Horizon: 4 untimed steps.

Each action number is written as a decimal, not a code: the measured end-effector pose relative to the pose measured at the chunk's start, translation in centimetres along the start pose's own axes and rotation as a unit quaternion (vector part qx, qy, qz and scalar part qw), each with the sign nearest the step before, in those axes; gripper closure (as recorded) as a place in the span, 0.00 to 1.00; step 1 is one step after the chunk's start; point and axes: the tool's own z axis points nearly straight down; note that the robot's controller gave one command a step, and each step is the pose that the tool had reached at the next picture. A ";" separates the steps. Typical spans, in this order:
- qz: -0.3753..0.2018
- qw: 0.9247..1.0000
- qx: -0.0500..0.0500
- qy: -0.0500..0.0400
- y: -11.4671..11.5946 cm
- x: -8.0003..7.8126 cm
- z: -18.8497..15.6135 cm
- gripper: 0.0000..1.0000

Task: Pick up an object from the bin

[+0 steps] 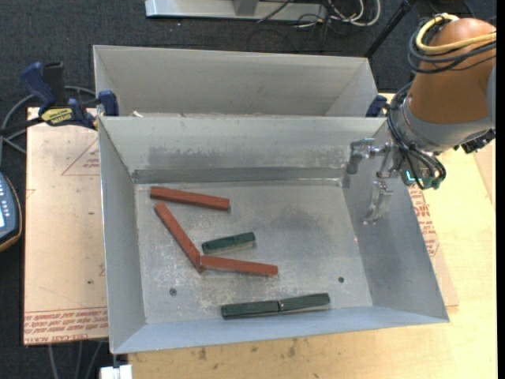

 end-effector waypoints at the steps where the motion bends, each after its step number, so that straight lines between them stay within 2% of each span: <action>1: -0.002 1.000 0.001 -0.004 0.1 -0.2 -0.5 1.00; 2: 0.072 0.997 0.000 -0.002 1.6 3.2 3.8 1.00; 3: 0.071 0.997 0.000 -0.003 1.6 3.2 3.7 0.00; 4: -0.021 1.000 -0.001 -0.001 15.5 11.5 4.7 0.00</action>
Offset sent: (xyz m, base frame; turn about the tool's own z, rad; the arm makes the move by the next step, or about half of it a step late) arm 0.0000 0.0000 0.0000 0.0000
